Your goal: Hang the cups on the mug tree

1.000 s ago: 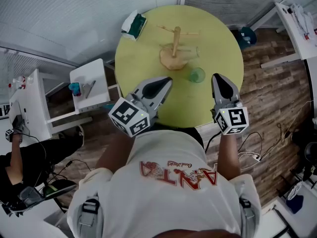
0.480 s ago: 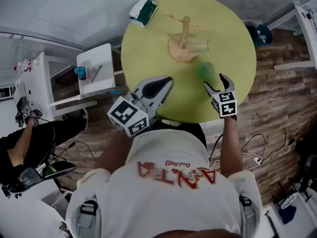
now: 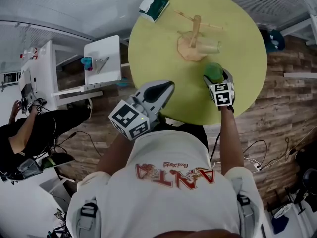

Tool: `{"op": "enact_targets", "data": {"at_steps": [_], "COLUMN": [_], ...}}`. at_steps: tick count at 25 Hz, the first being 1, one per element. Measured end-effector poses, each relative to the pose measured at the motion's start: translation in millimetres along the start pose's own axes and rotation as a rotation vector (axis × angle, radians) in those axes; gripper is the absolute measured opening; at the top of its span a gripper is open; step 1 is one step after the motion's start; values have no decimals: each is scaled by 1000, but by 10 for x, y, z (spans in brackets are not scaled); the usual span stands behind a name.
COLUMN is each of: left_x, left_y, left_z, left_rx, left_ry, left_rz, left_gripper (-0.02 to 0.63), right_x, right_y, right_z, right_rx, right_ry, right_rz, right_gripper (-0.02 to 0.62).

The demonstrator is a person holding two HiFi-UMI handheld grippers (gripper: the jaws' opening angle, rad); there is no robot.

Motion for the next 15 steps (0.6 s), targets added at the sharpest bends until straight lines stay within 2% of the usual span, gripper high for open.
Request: {"op": "enact_targets", "data": {"at_steps": [5,9,15], "left_x": [-43,-95,-149], "left_y": [23,66,128], "left_z": [-24,-27,-17], "left_rx": [0,0,11], "left_ry": [3,7,-4], "left_rz": [-1,-11,-13], "left_gripper": [9,9,9], "right_x": [-24,-39,-38], "right_y": [152,267,273], "right_z": [-104,-112,135], "right_rx": [62,112,166], "right_ry": [-7,-5,-28], "right_rz": [-5,-52,-56], "right_gripper": [360,358,354]}}
Point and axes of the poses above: the fingertips, and each gripper's own axes: z backward along the fingers, x to its right, y out of its top, the point moved 3 cm from there along z, backward along the fingers, and after that the axes turned 3 degrees about -z, right-handed, at the moved point
